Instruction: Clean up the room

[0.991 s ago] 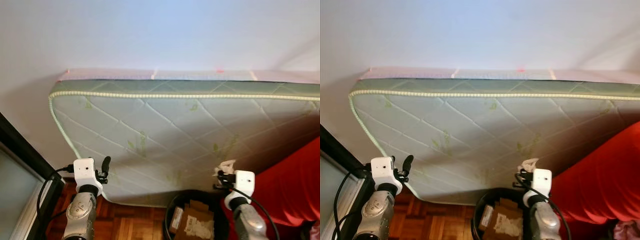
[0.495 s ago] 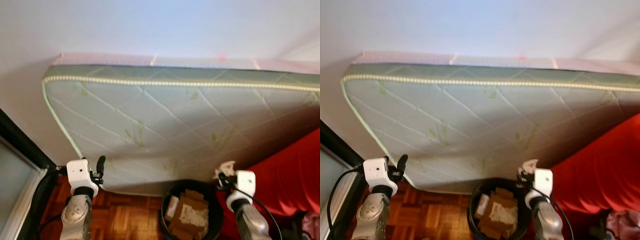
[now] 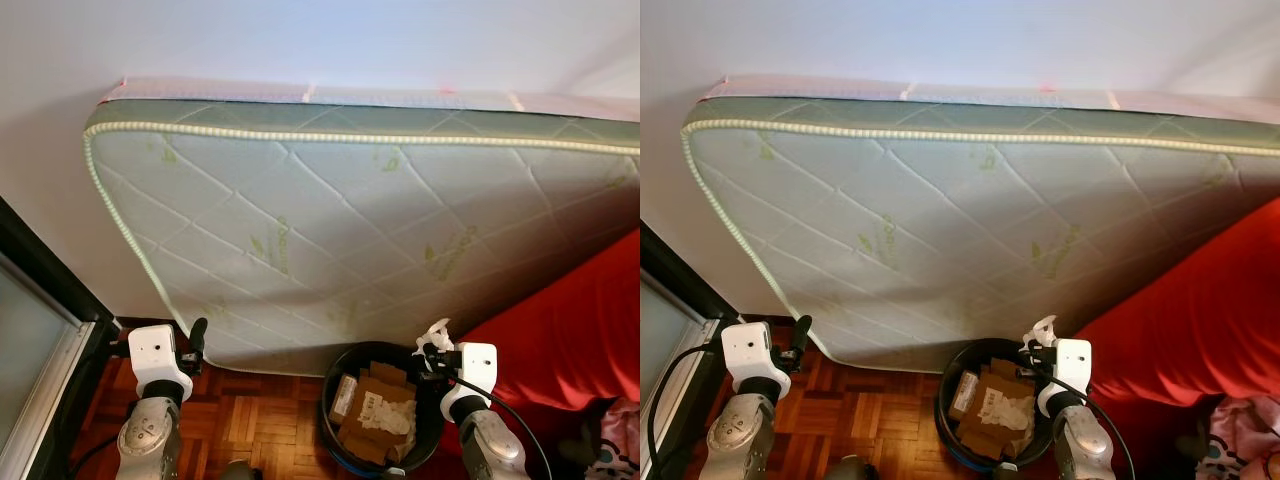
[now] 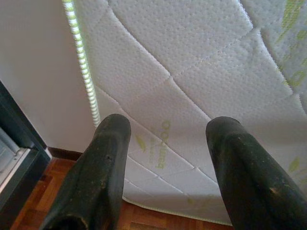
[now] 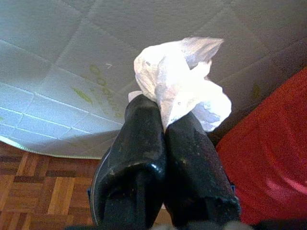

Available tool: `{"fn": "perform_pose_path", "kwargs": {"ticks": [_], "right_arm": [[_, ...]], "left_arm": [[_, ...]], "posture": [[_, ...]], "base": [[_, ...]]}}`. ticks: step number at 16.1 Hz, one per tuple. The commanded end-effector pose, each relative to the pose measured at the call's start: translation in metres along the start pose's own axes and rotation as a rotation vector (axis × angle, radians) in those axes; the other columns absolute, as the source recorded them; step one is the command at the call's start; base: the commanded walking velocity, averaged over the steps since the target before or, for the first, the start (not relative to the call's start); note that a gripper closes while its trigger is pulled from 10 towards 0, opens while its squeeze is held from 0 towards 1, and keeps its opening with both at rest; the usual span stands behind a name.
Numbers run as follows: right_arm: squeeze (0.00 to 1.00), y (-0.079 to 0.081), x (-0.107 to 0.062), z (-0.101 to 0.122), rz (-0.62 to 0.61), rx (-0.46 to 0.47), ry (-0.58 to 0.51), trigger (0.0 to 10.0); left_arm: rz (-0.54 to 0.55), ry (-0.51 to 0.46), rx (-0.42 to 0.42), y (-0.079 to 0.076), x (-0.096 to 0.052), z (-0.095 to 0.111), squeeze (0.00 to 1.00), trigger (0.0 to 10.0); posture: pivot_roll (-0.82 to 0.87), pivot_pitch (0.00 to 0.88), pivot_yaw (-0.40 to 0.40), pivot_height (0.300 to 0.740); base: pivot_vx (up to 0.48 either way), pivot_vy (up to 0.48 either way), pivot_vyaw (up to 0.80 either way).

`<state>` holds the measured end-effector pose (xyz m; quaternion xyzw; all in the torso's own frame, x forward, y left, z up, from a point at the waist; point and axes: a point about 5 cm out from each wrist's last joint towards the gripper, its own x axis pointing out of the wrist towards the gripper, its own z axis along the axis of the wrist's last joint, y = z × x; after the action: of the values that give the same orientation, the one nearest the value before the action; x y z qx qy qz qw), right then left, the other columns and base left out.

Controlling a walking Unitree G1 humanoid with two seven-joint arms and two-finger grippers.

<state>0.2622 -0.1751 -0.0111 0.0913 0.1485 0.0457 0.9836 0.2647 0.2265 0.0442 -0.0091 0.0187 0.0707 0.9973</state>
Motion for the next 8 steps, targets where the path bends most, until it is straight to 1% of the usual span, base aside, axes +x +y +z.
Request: {"fn": "perform_pose_path", "kwargs": {"ticks": [1, 4, 6, 8], "right_arm": [[0.0, -0.0008, -0.0001, 0.0016, -0.005, -0.006, -0.006, 10.0], [0.0, 0.0052, 0.0046, 0.0061, 0.024, -0.022, -0.002, 10.0], [0.0, 0.0064, 0.0034, 0.0073, 0.026, -0.021, -0.025, 10.0], [0.0, 0.0084, 0.003, 0.0074, 0.024, -0.026, -0.027, 10.0]], "left_arm": [[-0.011, 0.0, 0.001, -0.0036, 0.0017, 0.0027, 0.0, 10.0], [-0.014, 0.019, 0.006, -0.0055, -0.0012, -0.0016, 0.0, 10.0], [-0.015, 0.02, 0.003, -0.0063, -0.0025, -0.0015, 0.0, 10.0], [-0.016, 0.025, 0.003, -0.0061, -0.0028, -0.0018, 0.0, 10.0]], "posture": [[0.07, 0.165, -0.052, 0.67], [0.06, 0.173, -0.048, 0.665], [0.07, 0.182, -0.047, 0.65], [0.07, 0.187, -0.044, 0.65]], "base": [[0.0, 0.0, 0.0], [0.0, 0.0, 0.0], [0.0, 0.0, 0.0], [0.0, 0.0, 0.0]]}}
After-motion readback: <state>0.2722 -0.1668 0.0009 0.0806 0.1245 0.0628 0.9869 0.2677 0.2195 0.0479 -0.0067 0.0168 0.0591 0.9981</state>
